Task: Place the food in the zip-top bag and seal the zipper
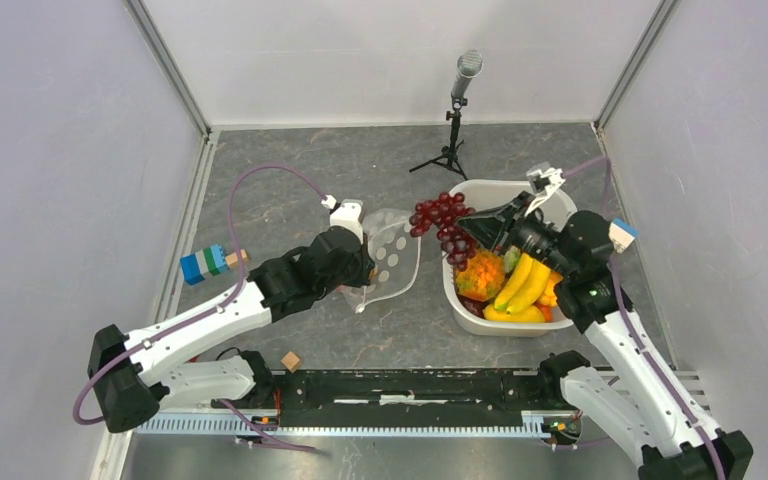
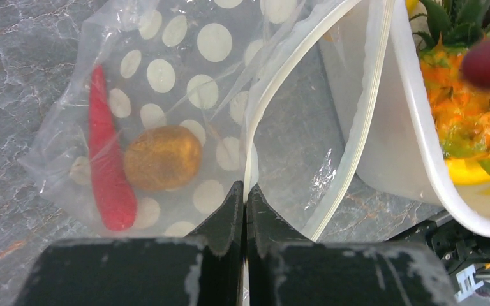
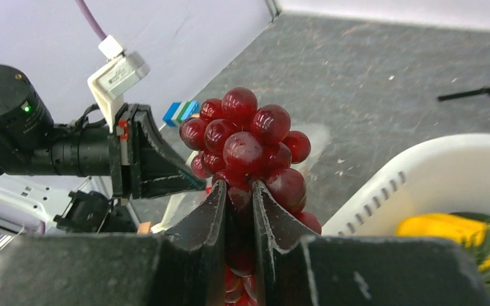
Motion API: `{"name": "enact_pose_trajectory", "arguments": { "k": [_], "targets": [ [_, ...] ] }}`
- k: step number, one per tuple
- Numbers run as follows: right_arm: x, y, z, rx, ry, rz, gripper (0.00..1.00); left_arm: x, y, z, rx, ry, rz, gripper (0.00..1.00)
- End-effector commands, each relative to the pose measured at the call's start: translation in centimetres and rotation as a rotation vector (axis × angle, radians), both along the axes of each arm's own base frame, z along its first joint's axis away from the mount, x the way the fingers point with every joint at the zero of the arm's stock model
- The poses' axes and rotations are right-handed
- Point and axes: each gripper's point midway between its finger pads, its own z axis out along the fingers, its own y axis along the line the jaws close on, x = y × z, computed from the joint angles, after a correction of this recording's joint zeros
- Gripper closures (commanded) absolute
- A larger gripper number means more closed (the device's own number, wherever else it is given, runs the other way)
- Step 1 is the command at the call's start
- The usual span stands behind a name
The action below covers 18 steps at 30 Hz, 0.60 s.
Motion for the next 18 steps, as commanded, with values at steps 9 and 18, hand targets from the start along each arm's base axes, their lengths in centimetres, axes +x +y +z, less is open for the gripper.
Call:
{"name": "enact_pose_trajectory", "arguments": {
  "k": [9,18],
  "targets": [
    [-0.4,5.1,-5.6,-0.132,0.187,-0.054,0.94,1.7,-1.5,2.2,-0.128,-0.037,0.079,0.98],
    [0.9,9.9,-8.1,-0.138,0.316,-0.087,0.94,0.6,-3.0,1.4,-0.127,0.01,-0.026,0.98]
  ]
}}
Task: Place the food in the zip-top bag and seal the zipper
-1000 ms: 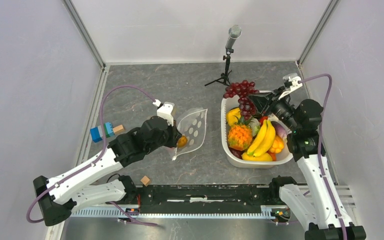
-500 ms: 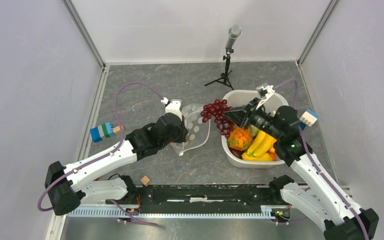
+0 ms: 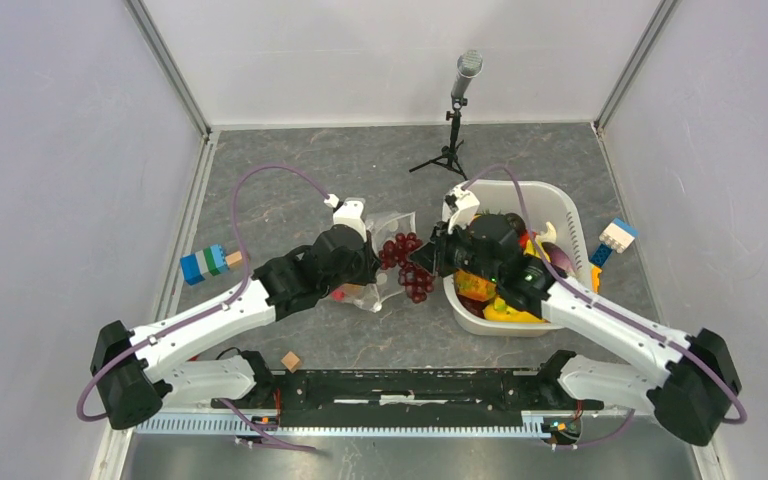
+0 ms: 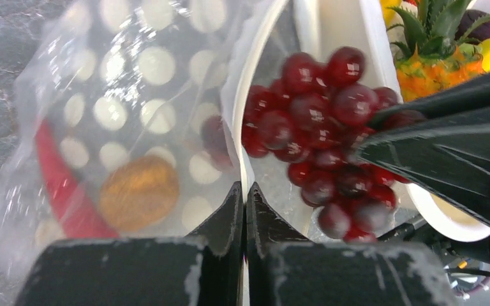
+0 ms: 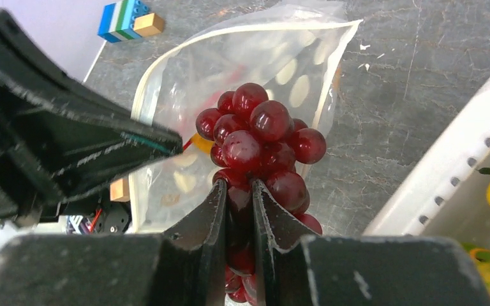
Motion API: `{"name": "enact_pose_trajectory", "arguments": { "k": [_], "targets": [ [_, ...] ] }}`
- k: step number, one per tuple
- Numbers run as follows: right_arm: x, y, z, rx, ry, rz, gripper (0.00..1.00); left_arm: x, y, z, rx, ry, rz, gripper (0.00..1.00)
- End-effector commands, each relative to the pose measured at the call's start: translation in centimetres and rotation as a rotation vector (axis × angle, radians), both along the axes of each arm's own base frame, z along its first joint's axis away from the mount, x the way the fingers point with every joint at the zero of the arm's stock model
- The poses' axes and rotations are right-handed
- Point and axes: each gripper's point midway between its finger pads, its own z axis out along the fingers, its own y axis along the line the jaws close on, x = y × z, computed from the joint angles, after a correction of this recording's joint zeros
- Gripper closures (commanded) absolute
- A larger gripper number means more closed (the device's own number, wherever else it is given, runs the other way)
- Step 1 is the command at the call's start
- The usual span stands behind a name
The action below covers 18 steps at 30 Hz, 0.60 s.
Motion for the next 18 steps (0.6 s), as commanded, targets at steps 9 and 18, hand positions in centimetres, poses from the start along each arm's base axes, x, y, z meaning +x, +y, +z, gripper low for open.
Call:
{"name": "enact_pose_trajectory", "arguments": {
  "k": [9,18],
  "targets": [
    [4.6,3.5,4.7,0.199,-0.021,-0.173,0.94,-2.2,-3.0,-0.7,-0.042,0.061,-0.183,0.98],
    [5.5,3.6,5.3,0.178,-0.033,-0.201,0.93,-4.3,-2.2,-1.2,0.04,0.044,-0.309,0.98]
  ]
}}
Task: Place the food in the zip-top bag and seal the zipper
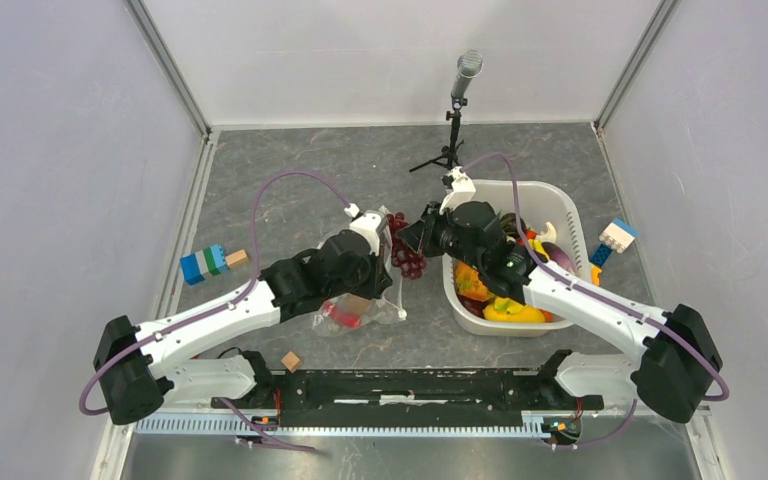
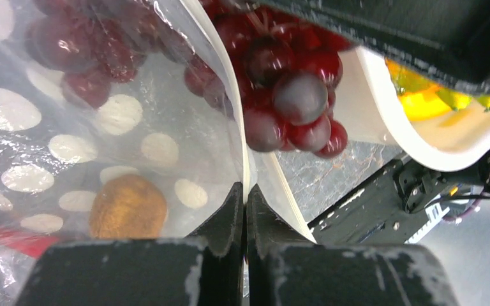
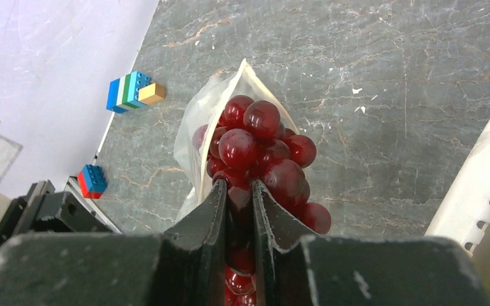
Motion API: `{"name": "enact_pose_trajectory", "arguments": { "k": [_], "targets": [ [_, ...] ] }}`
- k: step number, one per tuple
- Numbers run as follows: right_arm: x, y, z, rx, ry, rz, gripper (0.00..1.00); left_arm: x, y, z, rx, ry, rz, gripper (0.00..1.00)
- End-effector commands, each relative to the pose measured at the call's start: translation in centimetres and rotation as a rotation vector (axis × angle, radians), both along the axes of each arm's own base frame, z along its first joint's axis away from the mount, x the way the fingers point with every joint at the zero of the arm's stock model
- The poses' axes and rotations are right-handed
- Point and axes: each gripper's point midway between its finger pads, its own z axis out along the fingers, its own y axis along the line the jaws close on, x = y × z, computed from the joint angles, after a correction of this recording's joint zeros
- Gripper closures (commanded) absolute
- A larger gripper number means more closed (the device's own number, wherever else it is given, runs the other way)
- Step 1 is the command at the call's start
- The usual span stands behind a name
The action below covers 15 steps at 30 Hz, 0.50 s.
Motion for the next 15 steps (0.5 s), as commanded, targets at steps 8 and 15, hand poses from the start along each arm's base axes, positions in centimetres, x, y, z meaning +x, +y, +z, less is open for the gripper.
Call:
{"name": "enact_pose_trajectory", "arguments": {
  "k": [8,15],
  "targets": [
    [0.1,2.3,2.9,0.154,-0.022,0.043,0.93,-0.4,0.8,1.4,0.046,-0.104,-0.078,0.98],
    [1.6,-0.8,4.5,0.012,-0.108,-0.072,0.92,-0.4,1.4,-0.3,0.109,-0.086,-0.07,0.98]
  ]
}}
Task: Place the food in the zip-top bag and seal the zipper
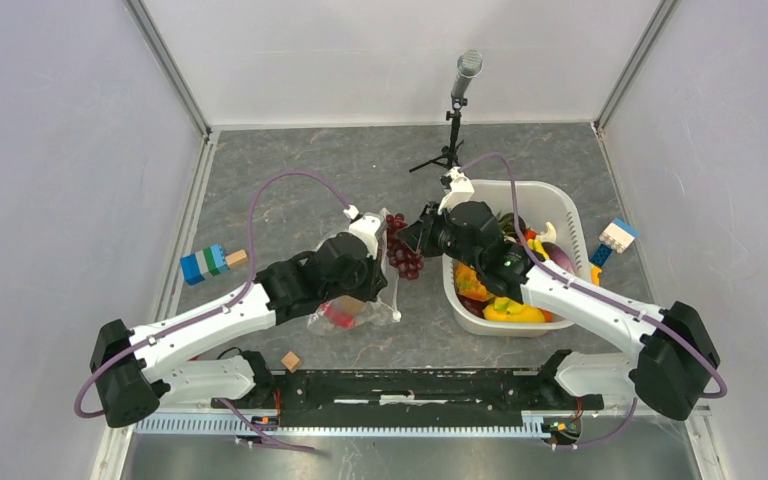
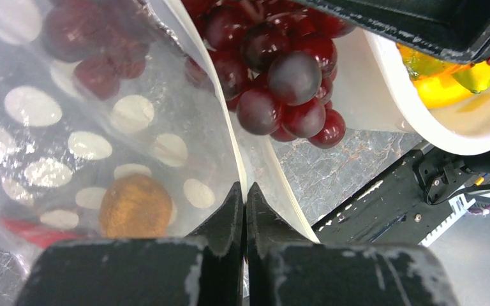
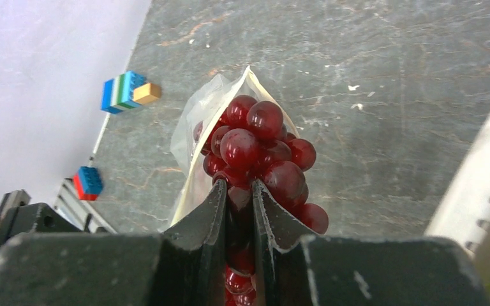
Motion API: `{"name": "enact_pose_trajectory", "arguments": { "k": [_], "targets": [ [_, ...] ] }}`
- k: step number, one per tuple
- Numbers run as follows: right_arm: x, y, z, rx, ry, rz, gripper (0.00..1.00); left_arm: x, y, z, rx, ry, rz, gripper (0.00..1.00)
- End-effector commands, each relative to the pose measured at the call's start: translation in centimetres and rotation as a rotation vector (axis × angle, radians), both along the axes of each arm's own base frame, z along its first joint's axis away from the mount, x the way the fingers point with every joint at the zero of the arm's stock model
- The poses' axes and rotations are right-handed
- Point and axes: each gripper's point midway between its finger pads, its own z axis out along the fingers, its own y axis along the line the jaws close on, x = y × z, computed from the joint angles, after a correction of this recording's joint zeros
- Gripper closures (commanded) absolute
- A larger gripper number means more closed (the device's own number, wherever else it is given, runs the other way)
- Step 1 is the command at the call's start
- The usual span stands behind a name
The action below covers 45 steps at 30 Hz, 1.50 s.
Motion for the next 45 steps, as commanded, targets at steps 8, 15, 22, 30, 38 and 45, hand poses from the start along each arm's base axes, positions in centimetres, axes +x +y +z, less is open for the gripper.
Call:
{"name": "enact_pose_trajectory", "arguments": {
  "k": [8,15,22,30,38,45],
  "targets": [
    [0.6,0.2,2.8,-0.006,-0.075,0.014,0.92,0.7,0.8,-2.6,0.153,-0.035,-0.008,0.98],
    [0.4,0.4,2.8,0.057,-0.049,0.01,0.91,0.6,0.3,-3.4,0.187,-0.049,0.005,0.98],
    [-0.6,0.5,-0.3,0.187,0.021,-0.019,0.92,0.3,-1.7,-0.8,-0.004,-0.059,0.013,0.98],
    [-1.0,1.0,-1.2,0.203,0.048,-0.004,0.92,0.2,-1.5,1.4,-0.08,-0.093,0.024,0.98],
    [-1.8,2.2,1.7,0.025,-0.136,0.102,0.86,0.1,-1.5,5.3,-0.188,-0.145,0.026,0.98],
    [-4.3,3.5,7.1,0.027,-0.339,0.332,0.67,0.0,1.3,11.2,-0.314,-0.249,0.104,0.98]
  ]
}}
